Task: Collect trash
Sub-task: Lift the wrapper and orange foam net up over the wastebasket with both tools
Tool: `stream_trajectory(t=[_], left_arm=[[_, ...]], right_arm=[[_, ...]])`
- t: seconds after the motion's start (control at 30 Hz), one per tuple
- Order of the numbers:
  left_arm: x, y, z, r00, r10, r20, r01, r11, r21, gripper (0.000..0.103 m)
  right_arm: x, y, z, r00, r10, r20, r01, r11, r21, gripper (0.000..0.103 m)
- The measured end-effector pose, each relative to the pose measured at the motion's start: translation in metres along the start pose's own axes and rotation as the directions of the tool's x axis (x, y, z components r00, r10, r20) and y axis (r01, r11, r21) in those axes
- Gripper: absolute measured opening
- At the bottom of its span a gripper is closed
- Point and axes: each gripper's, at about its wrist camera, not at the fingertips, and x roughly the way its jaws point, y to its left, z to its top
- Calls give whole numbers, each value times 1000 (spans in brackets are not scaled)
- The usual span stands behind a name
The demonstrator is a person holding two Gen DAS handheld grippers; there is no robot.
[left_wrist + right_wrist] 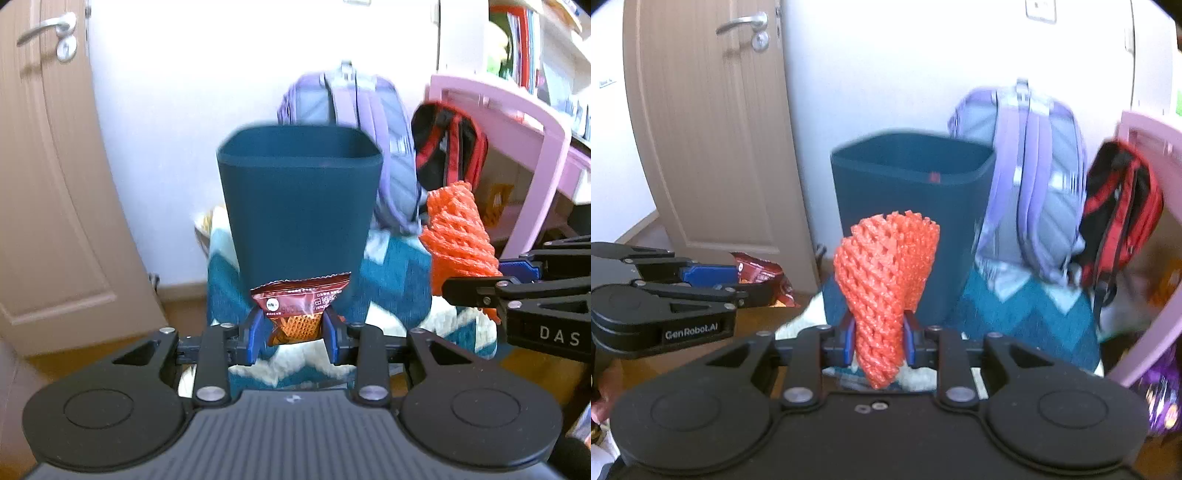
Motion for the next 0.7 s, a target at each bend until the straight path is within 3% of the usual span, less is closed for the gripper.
stream_trajectory(t=[0.37,0.7], left_arm=[[11,27,94,989,13,146,-8,999,-37,33],[87,50,162,992,5,127,5,997,-74,33]], right_arm=[[22,-14,90,992,-44,116,49,998,-40,23],[100,-32,144,994,-65,85,69,996,-48,23]])
